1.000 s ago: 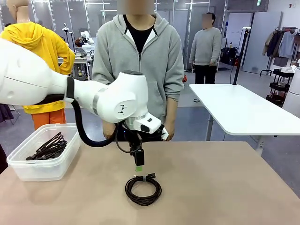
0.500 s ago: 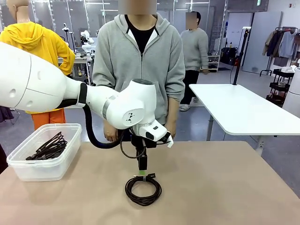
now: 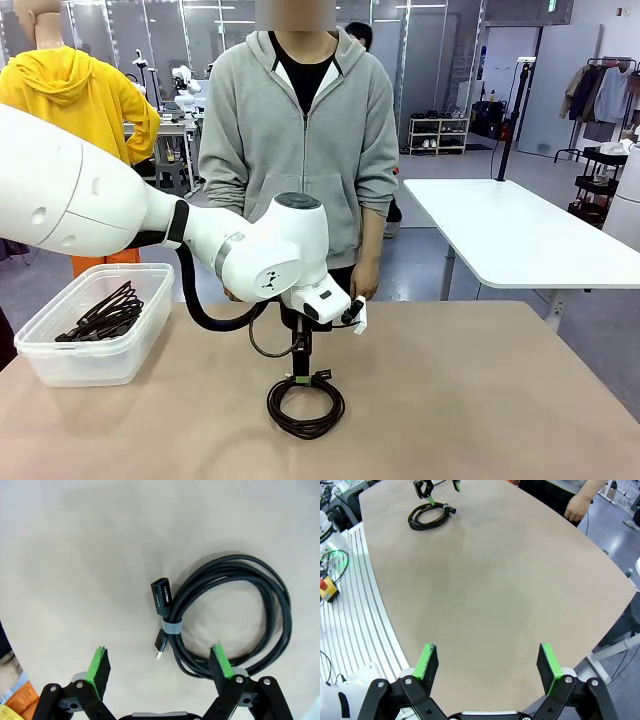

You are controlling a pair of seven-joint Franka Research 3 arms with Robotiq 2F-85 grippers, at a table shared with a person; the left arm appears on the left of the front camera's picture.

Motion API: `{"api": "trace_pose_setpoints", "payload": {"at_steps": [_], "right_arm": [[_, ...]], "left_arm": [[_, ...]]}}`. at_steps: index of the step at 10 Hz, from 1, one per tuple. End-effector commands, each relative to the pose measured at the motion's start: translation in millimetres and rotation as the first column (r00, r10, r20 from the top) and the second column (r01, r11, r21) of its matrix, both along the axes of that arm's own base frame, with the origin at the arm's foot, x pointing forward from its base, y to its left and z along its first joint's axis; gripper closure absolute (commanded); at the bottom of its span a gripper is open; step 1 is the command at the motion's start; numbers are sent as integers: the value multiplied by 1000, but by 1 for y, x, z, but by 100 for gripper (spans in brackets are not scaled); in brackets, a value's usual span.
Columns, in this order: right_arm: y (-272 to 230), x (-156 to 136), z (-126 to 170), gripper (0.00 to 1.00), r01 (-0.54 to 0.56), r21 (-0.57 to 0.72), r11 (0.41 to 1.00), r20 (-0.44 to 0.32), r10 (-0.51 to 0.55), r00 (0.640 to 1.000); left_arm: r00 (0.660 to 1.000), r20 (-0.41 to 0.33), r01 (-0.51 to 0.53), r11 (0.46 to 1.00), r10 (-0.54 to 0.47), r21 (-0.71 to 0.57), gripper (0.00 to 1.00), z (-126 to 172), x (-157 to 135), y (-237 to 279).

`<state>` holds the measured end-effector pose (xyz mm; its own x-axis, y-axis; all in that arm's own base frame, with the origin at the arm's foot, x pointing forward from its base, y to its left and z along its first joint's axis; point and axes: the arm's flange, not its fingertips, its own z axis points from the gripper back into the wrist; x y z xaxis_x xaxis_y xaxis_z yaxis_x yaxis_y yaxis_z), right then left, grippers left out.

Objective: Organize and store the cables.
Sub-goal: Place the USB Extension Cable into the Organizing box.

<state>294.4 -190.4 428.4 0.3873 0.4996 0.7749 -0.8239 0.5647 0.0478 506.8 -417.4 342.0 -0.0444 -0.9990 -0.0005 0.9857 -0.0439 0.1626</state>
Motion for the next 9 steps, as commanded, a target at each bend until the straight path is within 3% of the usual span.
{"api": "trace_pose_setpoints", "payload": {"at_steps": [1,6,9], "right_arm": [[-1,-2,1,0,-5,6,1000,5,5,1000],[-1,-2,1,0,-5,6,1000,5,5,1000],[-1,-2,1,0,-5,6,1000,5,5,1000]], "left_arm": [[1000,-30,1,999,-2,-53,0,-7,7,2],[995,-96,-23,993,12,-114,0,-22,14,-3],[990,-137,-36,996,24,-83,0,-29,19,-4]]}}
